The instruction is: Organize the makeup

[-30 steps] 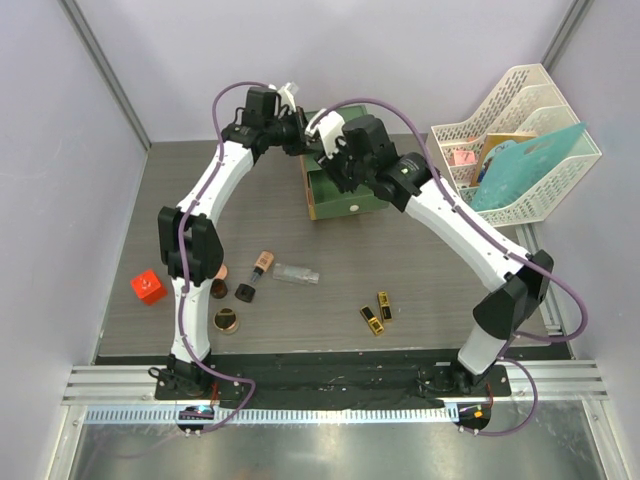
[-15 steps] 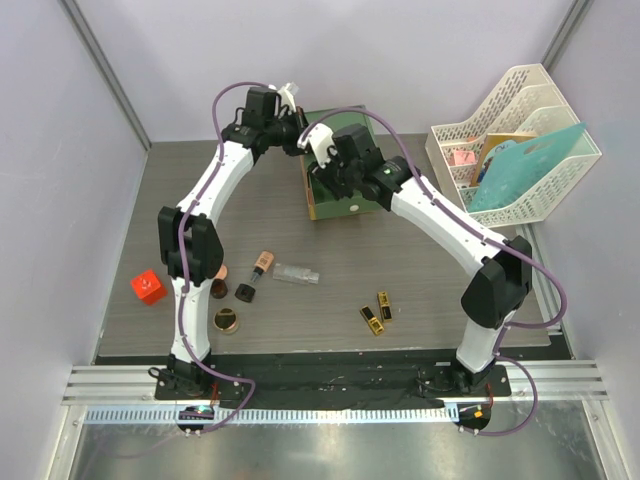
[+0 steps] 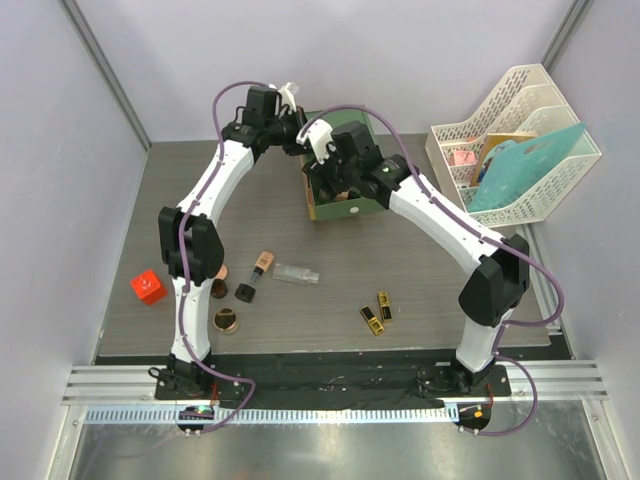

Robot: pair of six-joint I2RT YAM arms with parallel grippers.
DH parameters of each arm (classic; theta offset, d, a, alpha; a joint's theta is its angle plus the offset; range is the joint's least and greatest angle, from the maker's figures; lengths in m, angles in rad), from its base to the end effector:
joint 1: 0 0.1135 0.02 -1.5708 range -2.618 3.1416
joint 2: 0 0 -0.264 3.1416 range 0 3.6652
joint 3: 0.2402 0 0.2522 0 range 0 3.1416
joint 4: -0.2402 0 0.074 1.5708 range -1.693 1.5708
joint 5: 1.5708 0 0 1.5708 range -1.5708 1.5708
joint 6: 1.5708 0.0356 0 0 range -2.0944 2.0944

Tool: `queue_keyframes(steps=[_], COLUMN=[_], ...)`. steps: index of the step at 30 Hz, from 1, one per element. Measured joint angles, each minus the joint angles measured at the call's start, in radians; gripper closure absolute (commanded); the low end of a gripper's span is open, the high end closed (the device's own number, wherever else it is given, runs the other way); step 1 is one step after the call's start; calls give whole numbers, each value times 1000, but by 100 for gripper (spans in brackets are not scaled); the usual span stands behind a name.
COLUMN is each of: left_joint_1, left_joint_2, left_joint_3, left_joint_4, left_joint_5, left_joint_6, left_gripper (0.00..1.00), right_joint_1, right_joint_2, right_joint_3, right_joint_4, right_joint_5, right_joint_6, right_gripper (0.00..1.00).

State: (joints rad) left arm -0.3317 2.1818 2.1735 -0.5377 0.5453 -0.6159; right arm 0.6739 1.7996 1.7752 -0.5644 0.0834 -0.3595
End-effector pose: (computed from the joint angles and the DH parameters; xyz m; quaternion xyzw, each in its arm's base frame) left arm 0.4726 -0.1823 0.3335 0.0118 0.8496 -0.4243 0.3131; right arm 0.3279 0.2581 0.3638 -0.4182 0.7758 0.0374 0.4710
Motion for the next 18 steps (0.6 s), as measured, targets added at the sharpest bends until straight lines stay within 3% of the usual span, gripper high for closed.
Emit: queue_keyframes(steps=[11,18], left_joint_1=[1,2], left_joint_2=[7,9], left_joint_3=[13,14], left_joint_4=[-13,-14], left_joint_5=[1,5], left_joint_6=[0,1], left_gripper=[91,89], right_joint_1=[123,188], right_joint_2=[-85,-71], right_joint_3=[0,-134], right_joint_4=[-12,-65], right_joint_5=[-251,-353], right_joint_6=[21,23], right_gripper=[27,24])
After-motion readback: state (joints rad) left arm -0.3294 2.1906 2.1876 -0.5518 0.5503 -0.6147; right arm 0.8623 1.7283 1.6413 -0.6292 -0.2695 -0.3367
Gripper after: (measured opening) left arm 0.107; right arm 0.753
